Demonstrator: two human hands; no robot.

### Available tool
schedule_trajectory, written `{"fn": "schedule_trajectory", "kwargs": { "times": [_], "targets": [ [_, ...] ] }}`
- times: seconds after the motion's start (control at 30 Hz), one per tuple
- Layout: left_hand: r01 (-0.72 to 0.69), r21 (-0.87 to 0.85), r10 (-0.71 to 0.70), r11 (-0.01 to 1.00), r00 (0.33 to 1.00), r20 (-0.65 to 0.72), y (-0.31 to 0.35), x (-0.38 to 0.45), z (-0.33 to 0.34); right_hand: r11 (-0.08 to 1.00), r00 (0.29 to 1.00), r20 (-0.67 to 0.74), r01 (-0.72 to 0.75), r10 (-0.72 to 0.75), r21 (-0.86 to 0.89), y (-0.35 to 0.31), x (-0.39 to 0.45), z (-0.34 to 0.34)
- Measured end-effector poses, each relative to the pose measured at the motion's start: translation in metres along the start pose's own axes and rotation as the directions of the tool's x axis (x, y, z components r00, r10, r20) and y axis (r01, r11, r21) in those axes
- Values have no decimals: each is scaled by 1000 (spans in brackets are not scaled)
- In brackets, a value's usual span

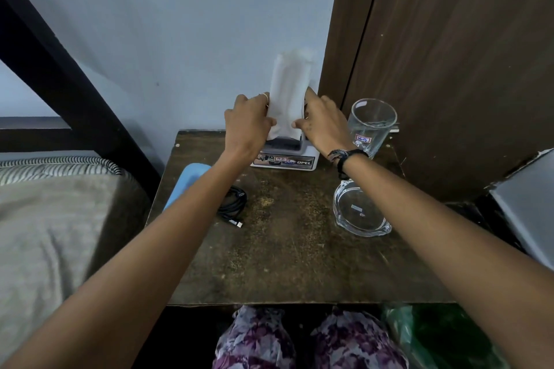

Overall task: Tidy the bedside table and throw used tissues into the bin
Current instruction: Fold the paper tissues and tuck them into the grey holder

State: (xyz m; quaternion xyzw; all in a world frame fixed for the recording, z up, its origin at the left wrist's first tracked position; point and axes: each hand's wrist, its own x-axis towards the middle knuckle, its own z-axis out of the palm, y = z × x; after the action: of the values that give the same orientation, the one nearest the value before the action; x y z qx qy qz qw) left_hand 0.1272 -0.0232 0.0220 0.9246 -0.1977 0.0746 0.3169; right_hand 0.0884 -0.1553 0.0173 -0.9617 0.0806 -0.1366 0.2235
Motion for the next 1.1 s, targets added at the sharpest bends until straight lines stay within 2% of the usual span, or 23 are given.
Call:
{"fn": "schedule_trajectory", "kwargs": {
  "times": [0.1, 0.3, 0.5, 0.57, 0.77, 0.93, 1.1],
  "targets": [
    [18, 50, -21, 999, 998, 60, 0, 11, 0, 998, 1000, 7, 2, -1, -69, -3, 1, 1],
    [-58, 161, 38, 985, 991, 125, 1, 13, 5, 989, 999, 9, 54, -53, -136, -10, -9, 2],
    [6, 119, -47, 993, 937, 345, 1, 29, -4, 982, 997, 1, 77, -78, -171, -13, -10, 2],
    [-27, 165, -30, 986, 941, 337, 3, 27, -3, 982, 997, -8, 78, -80, -171, -13, -10, 2],
    [-136, 303, 88, 943, 982, 169, 1, 17, 3, 981, 997, -2, 75, -77, -178, -10, -7, 6],
    [-139, 334, 77, 932, 978, 192, 1, 18, 1, 983, 996, 7, 89, -89, -160, -9, -6, 9],
    [-184, 390, 112, 902, 973, 200, 6, 17, 4, 987, 994, -42, 98, -104, -125, -10, -9, 14]
  ]
}}
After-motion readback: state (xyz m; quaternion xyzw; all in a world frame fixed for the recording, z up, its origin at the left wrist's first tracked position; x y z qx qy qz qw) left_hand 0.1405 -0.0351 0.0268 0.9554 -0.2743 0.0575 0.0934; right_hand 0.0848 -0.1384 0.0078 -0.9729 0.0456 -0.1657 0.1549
